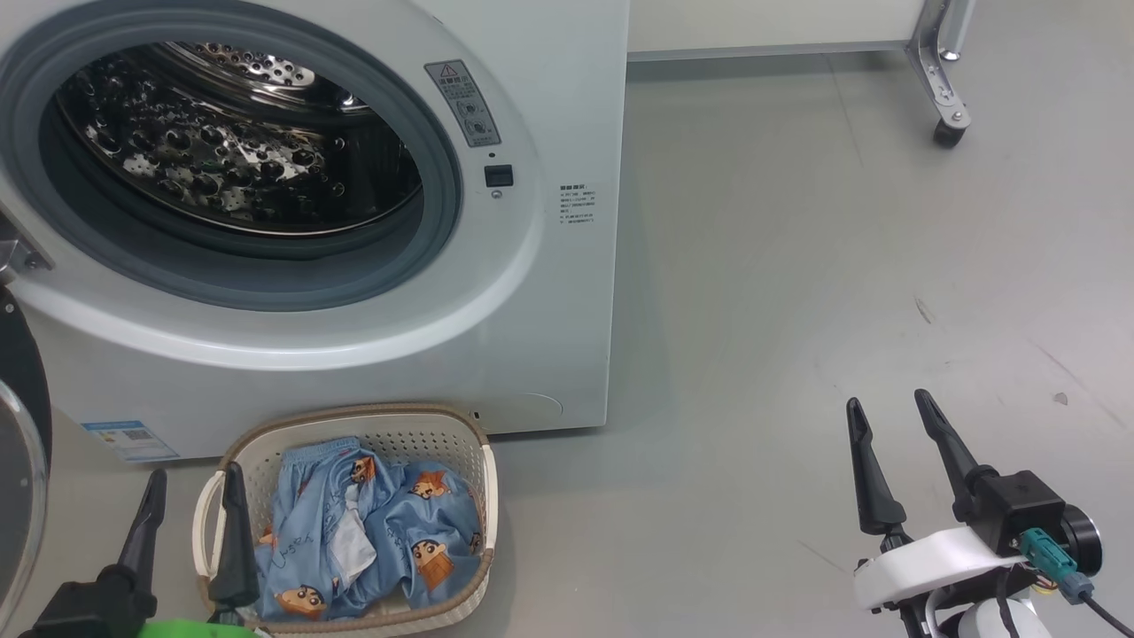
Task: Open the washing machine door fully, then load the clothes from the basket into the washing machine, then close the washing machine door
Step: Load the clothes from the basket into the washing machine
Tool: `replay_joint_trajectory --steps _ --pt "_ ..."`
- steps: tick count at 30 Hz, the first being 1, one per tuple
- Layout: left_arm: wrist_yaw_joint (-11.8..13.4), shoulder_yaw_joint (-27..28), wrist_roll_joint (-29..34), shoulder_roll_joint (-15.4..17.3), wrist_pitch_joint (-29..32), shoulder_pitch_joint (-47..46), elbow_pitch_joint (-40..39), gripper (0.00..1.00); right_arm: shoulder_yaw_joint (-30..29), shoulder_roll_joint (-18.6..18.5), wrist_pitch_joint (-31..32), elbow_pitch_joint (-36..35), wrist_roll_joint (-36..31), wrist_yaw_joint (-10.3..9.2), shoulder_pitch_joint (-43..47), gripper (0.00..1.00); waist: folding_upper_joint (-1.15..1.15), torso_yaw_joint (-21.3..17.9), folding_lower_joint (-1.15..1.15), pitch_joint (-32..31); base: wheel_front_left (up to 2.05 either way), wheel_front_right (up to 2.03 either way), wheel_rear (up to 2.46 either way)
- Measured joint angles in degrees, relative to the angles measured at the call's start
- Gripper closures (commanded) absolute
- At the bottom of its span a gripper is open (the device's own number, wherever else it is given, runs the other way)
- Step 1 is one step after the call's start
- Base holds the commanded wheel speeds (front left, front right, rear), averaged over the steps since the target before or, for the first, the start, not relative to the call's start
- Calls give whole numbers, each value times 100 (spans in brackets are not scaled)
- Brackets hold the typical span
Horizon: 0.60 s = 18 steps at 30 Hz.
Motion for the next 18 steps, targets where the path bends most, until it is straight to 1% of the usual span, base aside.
replay_joint_trajectory --steps 8,18 --pt "-20 -49 -140 0 0 1 -4 0 1 2 0 -18 0 0 -2 0 0 -22 0 215 0 0 0" --pt "-47 -214 -223 1 0 -21 -9 0 15 2 0 -67 -24 0 -56 0 0 -54 0 682 0 0 0"
